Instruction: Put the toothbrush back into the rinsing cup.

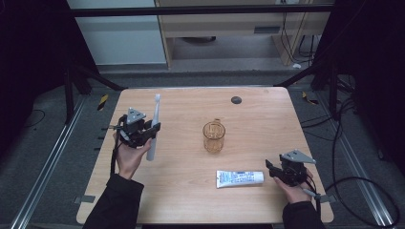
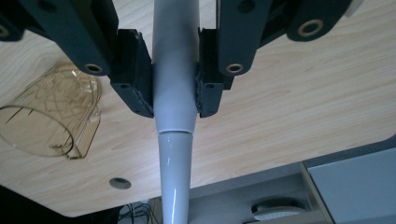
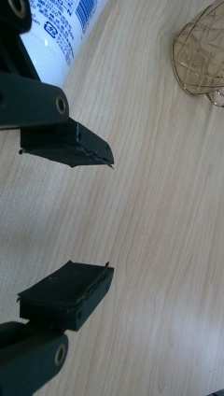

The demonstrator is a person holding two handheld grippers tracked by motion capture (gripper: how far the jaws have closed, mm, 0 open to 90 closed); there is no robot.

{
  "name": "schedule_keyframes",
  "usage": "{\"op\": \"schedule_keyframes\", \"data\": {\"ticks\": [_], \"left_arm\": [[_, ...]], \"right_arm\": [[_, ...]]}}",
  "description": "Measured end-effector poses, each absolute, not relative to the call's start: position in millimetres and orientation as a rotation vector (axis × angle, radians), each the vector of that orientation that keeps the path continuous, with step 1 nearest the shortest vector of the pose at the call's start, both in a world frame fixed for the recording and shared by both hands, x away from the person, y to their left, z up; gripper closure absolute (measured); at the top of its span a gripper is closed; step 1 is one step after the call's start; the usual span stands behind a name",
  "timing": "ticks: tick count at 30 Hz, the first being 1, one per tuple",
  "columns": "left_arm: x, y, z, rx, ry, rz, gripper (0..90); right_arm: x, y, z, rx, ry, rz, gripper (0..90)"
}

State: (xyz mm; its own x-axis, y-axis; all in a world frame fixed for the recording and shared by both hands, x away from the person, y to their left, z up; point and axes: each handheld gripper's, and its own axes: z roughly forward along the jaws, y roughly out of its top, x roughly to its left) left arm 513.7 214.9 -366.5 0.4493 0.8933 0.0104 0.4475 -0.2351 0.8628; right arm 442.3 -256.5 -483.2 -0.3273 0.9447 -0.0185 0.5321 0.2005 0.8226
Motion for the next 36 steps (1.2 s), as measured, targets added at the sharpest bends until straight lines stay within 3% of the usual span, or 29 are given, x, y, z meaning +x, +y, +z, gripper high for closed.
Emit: {"op": "schedule_keyframes", "data": {"ticks": [18, 36], "left_arm": [[529, 160, -358, 1.693, 1.016, 0.725, 67.5], [545, 120, -352, 1.551, 0.945, 0.693, 67.5]], "right_arm": [[442, -259, -484, 1.372, 1.936, 1.008, 38.9], [443, -259, -485, 1.379, 1.935, 1.012, 38.9]]}}
